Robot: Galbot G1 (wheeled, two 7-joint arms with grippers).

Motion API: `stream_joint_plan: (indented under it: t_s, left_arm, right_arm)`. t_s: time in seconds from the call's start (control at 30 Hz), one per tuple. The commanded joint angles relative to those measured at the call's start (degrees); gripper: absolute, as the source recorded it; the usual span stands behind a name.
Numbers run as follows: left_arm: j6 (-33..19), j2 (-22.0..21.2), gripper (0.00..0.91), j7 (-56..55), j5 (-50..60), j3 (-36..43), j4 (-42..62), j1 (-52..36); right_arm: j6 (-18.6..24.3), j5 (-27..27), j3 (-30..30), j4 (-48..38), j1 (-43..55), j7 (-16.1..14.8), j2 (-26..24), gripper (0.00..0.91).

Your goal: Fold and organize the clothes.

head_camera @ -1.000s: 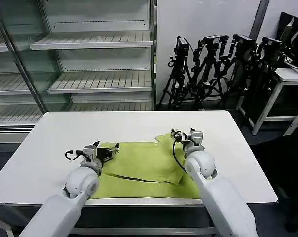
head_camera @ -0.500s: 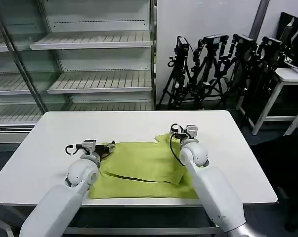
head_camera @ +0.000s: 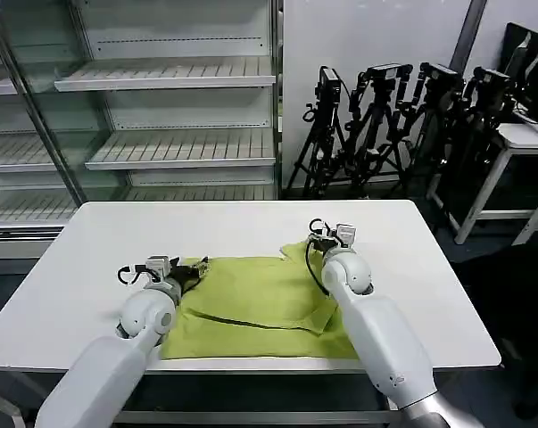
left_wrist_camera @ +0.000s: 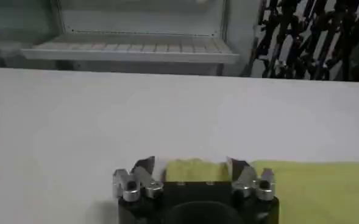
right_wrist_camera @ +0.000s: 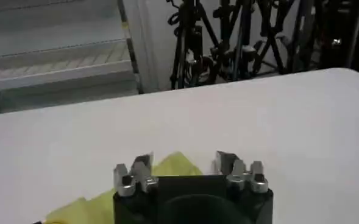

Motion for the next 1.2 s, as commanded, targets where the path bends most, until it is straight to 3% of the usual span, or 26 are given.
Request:
stream_joint_plan:
  t_s: [0.03, 0.4, 0.67, 0.87, 1.2]
  left_arm:
    - [0.2, -0.1, 0.03, 0.3, -1.9, 0.4, 0.6, 0.3]
    - [0.1, 0.0, 0.03, 1.1, -2.0, -0.2, -0.2, 1.2]
    - [0.0, -0.4, 0.03, 2.4, -2.2, -1.2, -1.2, 1.4]
    - [-0.1, -0.3, 0.03, 2.7, -2.2, -2.0, -3.7, 1.7]
    - [-0.3, 2.0, 0.03, 4.6, -0.3, -5.2, -8.8, 4.8]
  right_arm:
    - [0.0, 2.2, 0.0, -0.2, 0.0, 0.6, 0.2, 0.0]
    - [0.2, 2.9, 0.2, 0.9, -1.0, -0.1, -0.1, 0.0]
    - [0.7, -0.2, 1.1, 4.3, -1.6, -3.1, -0.2, 0.0]
    - [3.3, -1.2, 1.8, 8.9, -2.8, -5.0, -1.6, 0.0]
    - [4.6, -1.6, 3.5, 15.5, -6.5, -6.5, -4.8, 0.0]
